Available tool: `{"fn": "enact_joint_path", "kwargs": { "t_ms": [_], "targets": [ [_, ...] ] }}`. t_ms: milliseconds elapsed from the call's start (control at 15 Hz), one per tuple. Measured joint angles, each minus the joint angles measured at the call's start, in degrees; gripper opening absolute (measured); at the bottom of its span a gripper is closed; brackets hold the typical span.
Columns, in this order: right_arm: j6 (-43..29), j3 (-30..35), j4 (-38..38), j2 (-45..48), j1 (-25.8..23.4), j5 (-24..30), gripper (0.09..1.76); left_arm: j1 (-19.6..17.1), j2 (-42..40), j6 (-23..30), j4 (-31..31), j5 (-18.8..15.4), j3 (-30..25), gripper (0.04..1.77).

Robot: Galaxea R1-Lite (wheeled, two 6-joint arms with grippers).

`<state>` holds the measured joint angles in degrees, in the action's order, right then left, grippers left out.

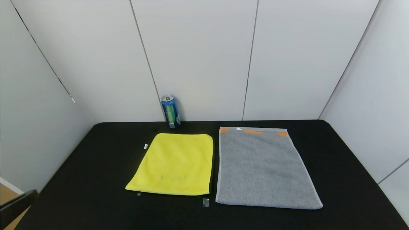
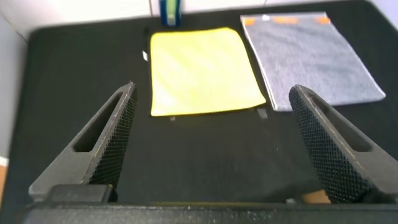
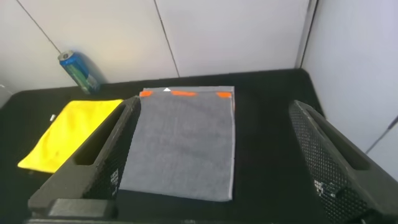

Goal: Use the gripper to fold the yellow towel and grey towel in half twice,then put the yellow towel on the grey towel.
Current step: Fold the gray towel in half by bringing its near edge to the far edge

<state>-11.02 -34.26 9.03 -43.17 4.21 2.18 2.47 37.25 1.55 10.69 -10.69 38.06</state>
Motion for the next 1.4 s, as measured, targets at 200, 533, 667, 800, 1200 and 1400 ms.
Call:
{"fn": "enact_joint_path", "kwargs": {
  "t_ms": [200, 533, 667, 800, 1200, 1400],
  "targets": [
    [-1.2, -2.0, 0.1, -6.6, 1.9, 0.0, 1.71, 0.7, 9.8, 0.1, 0.0, -2.7, 4.1, 1.72],
    [-4.2, -5.2, 4.0, -20.1, 5.6, 0.0, 1.71, 4.8, 24.6, 0.5, -0.2, -3.5, 10.6, 1.72],
    [-4.6, -6.1, 7.9, -26.3, 6.9, 0.2, 1.71, 6.2, 30.4, 0.7, -0.2, -3.4, 12.9, 1.72],
    [-5.0, -7.6, 9.7, -32.3, 8.2, 0.3, 1.71, 7.6, 36.0, 1.7, -0.2, -3.4, 15.0, 1.72],
    [-10.9, -14.0, 10.1, -46.8, 11.2, 1.3, 1.71, 17.1, 48.9, 10.8, -5.3, -4.1, 19.8, 1.72],
    [-12.8, -14.6, 9.5, -50.0, 9.9, 6.3, 1.71, 22.6, 53.9, 13.6, -7.9, -6.6, 20.6, 1.72]
  ]
}}
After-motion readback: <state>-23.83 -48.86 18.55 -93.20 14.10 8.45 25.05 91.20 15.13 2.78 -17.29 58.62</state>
